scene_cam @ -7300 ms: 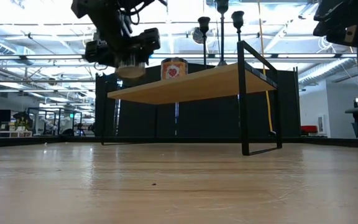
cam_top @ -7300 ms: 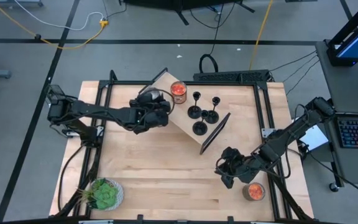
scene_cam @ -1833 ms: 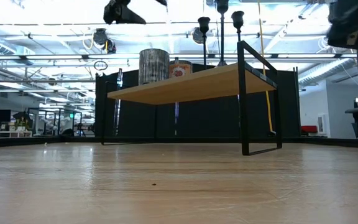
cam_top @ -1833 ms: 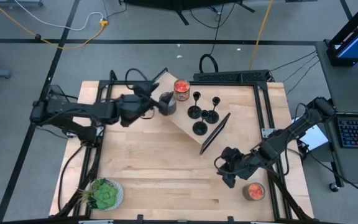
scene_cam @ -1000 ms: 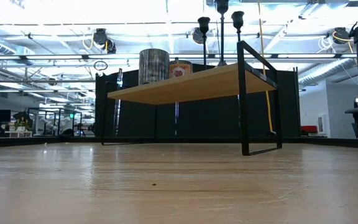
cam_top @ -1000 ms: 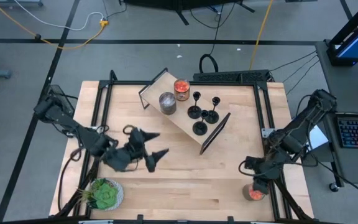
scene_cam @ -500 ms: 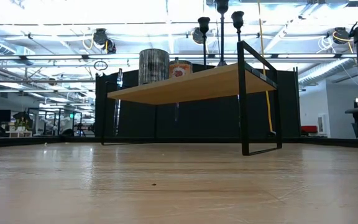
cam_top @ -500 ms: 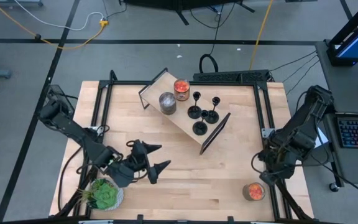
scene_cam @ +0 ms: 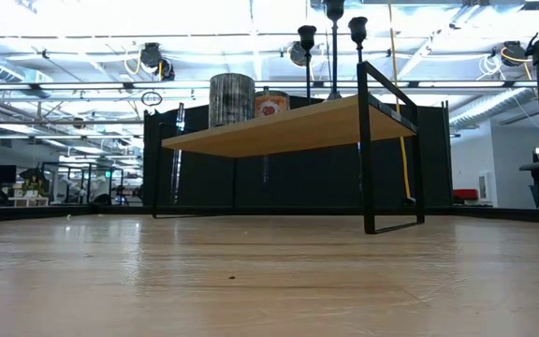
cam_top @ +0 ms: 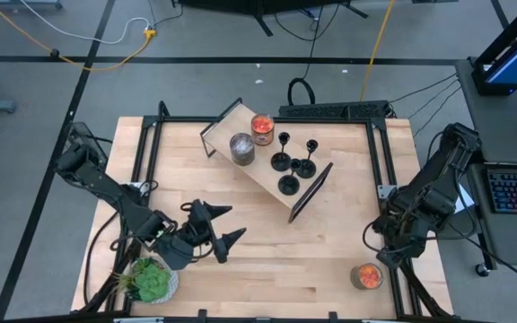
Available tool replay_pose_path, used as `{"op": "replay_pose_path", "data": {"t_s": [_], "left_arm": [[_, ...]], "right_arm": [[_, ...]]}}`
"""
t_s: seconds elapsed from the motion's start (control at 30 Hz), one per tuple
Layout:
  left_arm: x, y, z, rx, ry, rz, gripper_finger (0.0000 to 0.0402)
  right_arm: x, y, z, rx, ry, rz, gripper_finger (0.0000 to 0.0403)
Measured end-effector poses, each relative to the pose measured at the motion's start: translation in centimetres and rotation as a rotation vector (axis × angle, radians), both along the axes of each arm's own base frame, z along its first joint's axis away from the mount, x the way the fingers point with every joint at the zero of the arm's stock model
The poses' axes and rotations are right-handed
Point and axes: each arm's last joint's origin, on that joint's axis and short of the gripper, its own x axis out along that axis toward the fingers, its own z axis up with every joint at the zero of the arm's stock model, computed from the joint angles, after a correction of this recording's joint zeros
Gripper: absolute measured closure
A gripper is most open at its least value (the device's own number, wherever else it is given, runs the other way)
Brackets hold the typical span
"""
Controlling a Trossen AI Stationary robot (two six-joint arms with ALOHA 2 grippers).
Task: Pick & Place candle stick holders
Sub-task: Put the orange scented candle on the shelf
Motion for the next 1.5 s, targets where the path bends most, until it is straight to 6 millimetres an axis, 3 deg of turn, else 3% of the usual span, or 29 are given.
{"op": "replay_pose_path", "data": {"t_s": [0.2,0.47,0.7,1.07,1.5], "left_arm": [[0.0,0.0,0.0,0.001,0.002,0.001,0.0007],[0.2,0.3,0.0,-0.002,0.004,0.007,0.0007],[0.5,0.7,0.0,-0.001,0.008,0.013,0.0007],[1.0,1.4,-0.1,-0.007,0.031,-0.009,0.0007],[1.0,1.4,-0.2,0.006,0.049,-0.029,0.0007]], "right_arm": [[-0.1,-0.1,-0.1,-0.015,0.004,0.005,0.0355],[0.3,-0.1,-0.6,-0.083,-0.049,-0.038,0.0256],[0.9,0.7,-3.4,-0.092,-0.032,-0.072,0.0199],[1.1,1.3,-7.8,0.038,-0.001,-0.111,0.0203],[0.9,1.1,-8.3,0.003,0.009,-0.123,0.0231]]}}
